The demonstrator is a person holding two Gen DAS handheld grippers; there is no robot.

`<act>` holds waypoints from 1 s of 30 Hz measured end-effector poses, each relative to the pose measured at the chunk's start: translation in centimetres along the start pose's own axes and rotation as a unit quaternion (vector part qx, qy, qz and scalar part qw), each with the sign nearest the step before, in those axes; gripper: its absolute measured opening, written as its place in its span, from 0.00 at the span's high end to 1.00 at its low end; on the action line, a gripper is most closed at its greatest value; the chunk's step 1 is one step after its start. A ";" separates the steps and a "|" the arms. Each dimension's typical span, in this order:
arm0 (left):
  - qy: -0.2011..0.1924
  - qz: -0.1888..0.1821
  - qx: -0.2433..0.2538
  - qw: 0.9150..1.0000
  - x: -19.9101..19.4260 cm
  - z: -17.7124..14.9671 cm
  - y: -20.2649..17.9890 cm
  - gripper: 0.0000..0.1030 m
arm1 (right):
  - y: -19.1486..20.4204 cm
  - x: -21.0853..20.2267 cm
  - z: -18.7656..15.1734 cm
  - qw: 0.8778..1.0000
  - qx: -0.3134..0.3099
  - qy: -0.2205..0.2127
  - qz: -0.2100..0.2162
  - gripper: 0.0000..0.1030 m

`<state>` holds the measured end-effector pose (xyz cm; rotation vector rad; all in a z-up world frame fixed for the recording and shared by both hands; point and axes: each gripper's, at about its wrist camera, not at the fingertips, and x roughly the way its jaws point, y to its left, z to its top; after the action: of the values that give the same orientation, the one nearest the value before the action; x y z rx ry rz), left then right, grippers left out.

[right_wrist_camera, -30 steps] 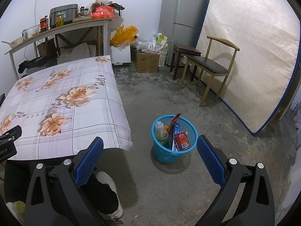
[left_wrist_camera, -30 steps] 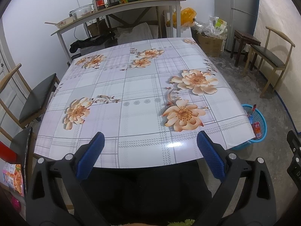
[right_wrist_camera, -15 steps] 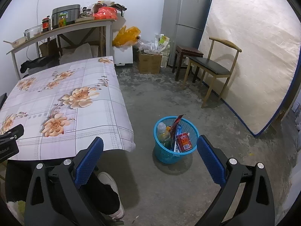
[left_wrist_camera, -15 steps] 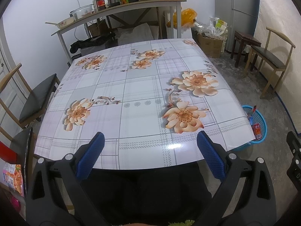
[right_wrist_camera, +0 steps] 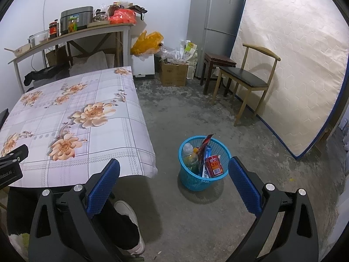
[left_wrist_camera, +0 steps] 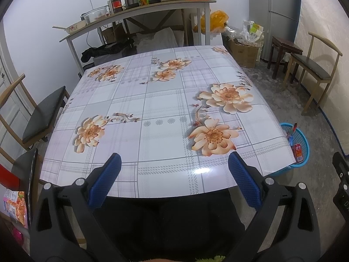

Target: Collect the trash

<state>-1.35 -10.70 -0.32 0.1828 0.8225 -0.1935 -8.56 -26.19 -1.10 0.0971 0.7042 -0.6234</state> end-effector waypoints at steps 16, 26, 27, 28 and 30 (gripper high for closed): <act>-0.002 0.001 -0.001 1.000 -0.1 0.3 0.2 0.08 | 0.0 -0.4 0.1 1.000 0.003 -0.002 0.003 0.06; -0.001 0.001 0.000 1.000 -0.1 0.2 0.1 0.08 | 0.0 -0.4 0.0 1.000 0.004 -0.002 0.002 0.06; -0.001 0.001 0.001 1.000 -0.1 0.2 0.0 0.08 | 0.0 -0.4 0.0 1.000 0.004 -0.002 0.003 0.06; 0.000 0.000 0.001 1.000 -0.1 0.2 0.0 0.08 | 0.0 -0.4 0.0 1.000 0.005 -0.002 0.003 0.06; 0.000 0.000 0.001 1.000 0.0 0.2 0.0 0.08 | 0.0 -0.4 -0.1 1.000 0.005 -0.002 0.003 0.06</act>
<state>-1.21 -10.73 -0.14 0.1855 0.8227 -0.1937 -8.81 -25.93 -0.89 0.1064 0.6968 -0.6206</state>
